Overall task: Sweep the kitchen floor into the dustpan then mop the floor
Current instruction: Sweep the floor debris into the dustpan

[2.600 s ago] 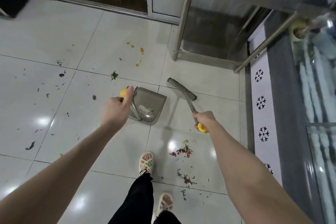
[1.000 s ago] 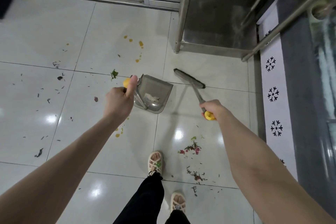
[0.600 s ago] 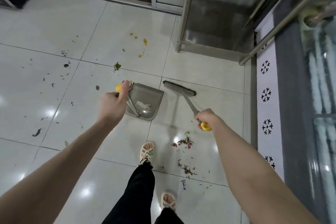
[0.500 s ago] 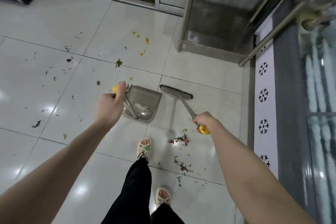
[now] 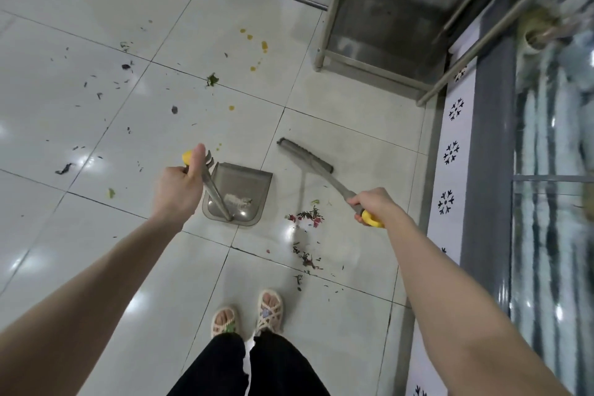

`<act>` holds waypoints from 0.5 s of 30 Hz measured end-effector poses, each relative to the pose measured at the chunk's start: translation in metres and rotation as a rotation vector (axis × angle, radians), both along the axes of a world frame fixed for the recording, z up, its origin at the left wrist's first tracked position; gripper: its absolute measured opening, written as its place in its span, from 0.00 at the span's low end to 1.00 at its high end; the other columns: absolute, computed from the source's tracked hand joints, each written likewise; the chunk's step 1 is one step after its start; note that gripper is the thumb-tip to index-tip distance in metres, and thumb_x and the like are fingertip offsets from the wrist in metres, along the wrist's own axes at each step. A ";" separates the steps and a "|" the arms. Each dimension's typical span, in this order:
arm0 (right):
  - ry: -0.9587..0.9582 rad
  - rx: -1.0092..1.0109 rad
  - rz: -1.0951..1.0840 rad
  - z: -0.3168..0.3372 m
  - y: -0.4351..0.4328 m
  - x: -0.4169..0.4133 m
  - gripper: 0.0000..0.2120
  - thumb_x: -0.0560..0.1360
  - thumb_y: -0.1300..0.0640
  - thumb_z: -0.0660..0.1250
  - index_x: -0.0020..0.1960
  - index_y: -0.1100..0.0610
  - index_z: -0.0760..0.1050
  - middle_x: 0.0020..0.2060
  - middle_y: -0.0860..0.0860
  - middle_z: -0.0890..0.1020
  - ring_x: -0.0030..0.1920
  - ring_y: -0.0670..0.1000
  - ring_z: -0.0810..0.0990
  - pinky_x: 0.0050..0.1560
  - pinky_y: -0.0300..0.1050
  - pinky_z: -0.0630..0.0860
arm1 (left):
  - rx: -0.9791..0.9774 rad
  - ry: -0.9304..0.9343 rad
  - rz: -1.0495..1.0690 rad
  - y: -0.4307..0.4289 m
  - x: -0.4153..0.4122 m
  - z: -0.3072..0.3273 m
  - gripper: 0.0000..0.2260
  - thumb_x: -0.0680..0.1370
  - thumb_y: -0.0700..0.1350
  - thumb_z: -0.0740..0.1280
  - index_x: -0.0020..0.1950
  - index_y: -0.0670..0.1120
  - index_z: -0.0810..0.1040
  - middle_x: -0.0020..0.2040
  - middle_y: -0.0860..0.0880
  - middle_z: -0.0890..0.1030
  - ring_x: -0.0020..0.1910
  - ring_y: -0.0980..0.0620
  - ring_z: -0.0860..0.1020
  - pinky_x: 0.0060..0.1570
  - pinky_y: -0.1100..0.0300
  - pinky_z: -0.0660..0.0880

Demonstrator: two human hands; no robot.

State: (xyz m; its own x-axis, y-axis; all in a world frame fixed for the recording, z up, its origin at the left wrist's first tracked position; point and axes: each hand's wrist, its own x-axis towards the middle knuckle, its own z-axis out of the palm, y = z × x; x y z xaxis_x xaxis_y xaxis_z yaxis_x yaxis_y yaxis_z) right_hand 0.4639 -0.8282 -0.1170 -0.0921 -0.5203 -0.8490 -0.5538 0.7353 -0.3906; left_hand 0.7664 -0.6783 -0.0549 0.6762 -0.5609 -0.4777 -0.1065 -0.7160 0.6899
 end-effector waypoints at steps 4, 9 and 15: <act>0.017 -0.081 -0.061 -0.021 -0.016 0.024 0.06 0.70 0.69 0.69 0.38 0.64 0.73 0.38 0.61 0.76 0.24 0.53 0.72 0.23 0.38 0.71 | 0.027 -0.015 -0.006 0.007 -0.002 -0.002 0.34 0.65 0.76 0.52 0.37 0.43 0.72 0.34 0.44 0.67 0.32 0.47 0.67 0.34 0.53 0.67; 0.058 -0.146 -0.012 -0.053 -0.045 0.063 0.11 0.72 0.68 0.67 0.54 0.67 0.77 0.48 0.61 0.79 0.25 0.54 0.74 0.19 0.37 0.73 | 0.040 -0.058 -0.029 0.003 0.001 -0.011 0.31 0.73 0.71 0.54 0.38 0.43 0.73 0.34 0.45 0.65 0.31 0.48 0.65 0.30 0.56 0.62; 0.088 -0.103 0.080 -0.078 -0.058 0.079 0.13 0.73 0.67 0.68 0.57 0.67 0.74 0.51 0.62 0.78 0.27 0.56 0.76 0.26 0.44 0.77 | 0.040 -0.094 -0.031 -0.002 0.003 -0.015 0.28 0.75 0.69 0.55 0.37 0.44 0.70 0.33 0.46 0.66 0.31 0.47 0.64 0.29 0.56 0.59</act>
